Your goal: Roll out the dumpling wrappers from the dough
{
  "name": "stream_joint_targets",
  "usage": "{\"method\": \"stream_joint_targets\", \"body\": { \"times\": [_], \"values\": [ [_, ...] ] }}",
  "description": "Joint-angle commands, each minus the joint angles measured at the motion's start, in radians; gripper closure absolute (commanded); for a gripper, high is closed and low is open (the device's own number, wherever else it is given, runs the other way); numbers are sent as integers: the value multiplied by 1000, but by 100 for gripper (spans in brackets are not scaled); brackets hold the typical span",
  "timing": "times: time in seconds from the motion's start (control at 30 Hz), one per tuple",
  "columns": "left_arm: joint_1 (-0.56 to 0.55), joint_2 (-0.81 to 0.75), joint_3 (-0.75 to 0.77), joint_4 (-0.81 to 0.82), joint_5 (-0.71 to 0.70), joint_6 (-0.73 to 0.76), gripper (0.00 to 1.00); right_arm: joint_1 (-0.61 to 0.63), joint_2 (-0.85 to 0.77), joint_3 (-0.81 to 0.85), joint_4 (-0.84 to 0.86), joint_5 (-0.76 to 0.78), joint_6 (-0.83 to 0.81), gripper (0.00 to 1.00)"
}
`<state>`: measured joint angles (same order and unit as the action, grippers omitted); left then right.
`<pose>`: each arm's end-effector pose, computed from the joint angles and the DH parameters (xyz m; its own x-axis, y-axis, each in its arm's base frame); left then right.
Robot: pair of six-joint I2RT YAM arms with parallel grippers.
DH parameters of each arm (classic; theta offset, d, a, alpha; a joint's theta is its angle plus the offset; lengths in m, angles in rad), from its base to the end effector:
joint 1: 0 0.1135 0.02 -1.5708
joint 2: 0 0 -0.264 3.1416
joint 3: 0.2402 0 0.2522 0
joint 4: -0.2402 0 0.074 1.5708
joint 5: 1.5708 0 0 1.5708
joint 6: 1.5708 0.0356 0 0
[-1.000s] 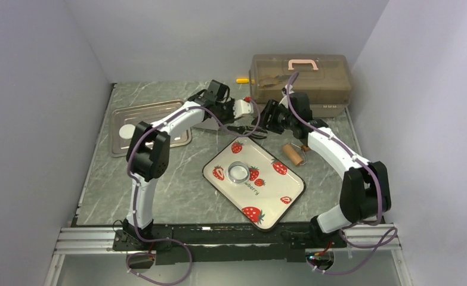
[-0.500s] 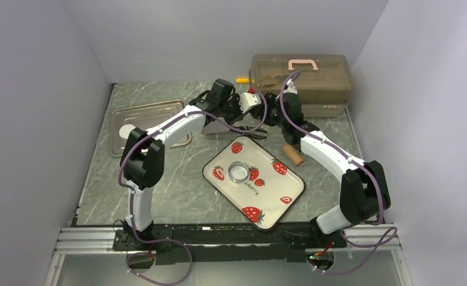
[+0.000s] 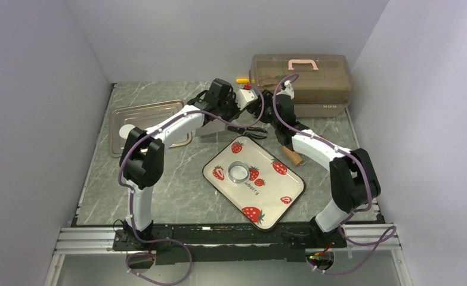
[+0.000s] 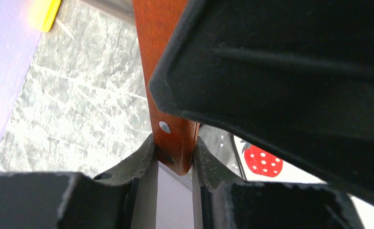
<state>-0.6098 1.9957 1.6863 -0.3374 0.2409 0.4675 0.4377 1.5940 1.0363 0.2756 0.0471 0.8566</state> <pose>0.3780 -0.2745 0.2712 -0.1200 0.6177 -0.7772 0.8585 0.4578 0.2313 0.3367 0.1557 0.2682 -0.4541 0.6208 -0.6390 -0.0600 0.6943 0.7172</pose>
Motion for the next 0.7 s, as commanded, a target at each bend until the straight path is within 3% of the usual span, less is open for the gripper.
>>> {"method": "stream_joint_targets", "body": {
  "times": [0.0, 0.2, 0.3, 0.5, 0.67],
  "values": [
    [-42, -60, -8, 50, 45, 62, 100, -12, 78, -2, 200, -33, -7, 41],
    [-40, -71, -17, 32, 93, 118, 100, -83, 161, -11, 352, -260, 25, 43],
    [-53, -72, -5, 5, 110, 180, 100, -98, 227, 43, 318, -361, 51, 70],
    [-51, -65, -32, 49, 41, 224, 100, -99, 238, 28, 294, -339, 97, 99],
    [-42, -30, 21, 19, -6, 154, 100, -100, 199, 22, 230, -338, 77, 100]
  ]
}}
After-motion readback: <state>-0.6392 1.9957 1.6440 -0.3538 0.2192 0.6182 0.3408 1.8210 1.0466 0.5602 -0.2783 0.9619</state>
